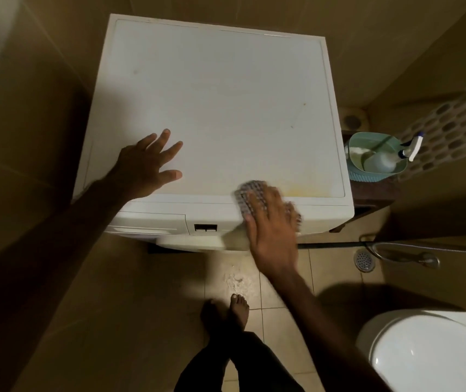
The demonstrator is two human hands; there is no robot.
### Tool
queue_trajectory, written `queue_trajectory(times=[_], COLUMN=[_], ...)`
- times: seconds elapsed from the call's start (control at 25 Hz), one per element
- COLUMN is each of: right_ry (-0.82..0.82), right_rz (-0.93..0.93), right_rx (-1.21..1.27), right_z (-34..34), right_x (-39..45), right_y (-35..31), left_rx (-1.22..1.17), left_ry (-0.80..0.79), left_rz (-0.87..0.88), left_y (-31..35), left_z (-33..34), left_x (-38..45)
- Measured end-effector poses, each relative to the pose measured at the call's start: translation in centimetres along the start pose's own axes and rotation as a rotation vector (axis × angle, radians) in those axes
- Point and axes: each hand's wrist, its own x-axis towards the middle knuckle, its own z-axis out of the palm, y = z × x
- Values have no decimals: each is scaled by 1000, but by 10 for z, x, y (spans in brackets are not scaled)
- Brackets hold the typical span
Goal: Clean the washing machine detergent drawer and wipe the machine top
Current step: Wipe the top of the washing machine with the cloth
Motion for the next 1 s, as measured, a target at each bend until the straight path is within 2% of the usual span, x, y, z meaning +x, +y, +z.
queue_trajectory(times=[0.08, 0.16, 0.24, 0.32, 0.4, 0.48, 0.56, 0.64, 0.68, 0.76, 0.84, 0.88, 0.92, 1.0], right_ry=[78, 158, 146, 36, -34, 15, 103, 197, 218, 178, 65, 25, 22, 73], right_rz=[216, 347, 213, -67, -159, -54, 185, 403, 447, 293, -22, -102, -117, 48], right_rx=[11, 43, 68, 34, -21, -26, -15, 25, 35, 38, 5, -23, -29, -1], right_z=[-7, -3, 6, 17, 22, 17, 9, 8, 12, 21, 34, 39, 41, 36], right_x=[13, 41, 55, 39, 17, 9, 9, 27, 38, 46, 26, 15, 7, 1], right_y=[32, 24, -29, -81, -80, -42, -10, -13, -34, -96, -144, -150, -144, -118], left_rx=[7, 13, 10, -7, -34, -119, -337, -469, -431, -312, -233, -204, -201, -254], left_ry=[-11, -19, -17, -24, -1, 45, 50, 105, 194, 311, 236, 173, 128, 108], left_rz=[-8, -14, -14, -20, 3, 28, 21, 2, 16, 27, -27, -81, -150, -273], left_y=[2, 3, 3, 3, 4, 0, -10, -23, -30, -48, -68, -76, -84, -92], left_z=[0, 1, -1, -4, -7, -10, -19, -26, -27, -26, -24, -23, -22, -19], left_x=[-1, 1, 0, 0, -4, -8, -12, -20, -25, -36, -43, -45, -48, -53])
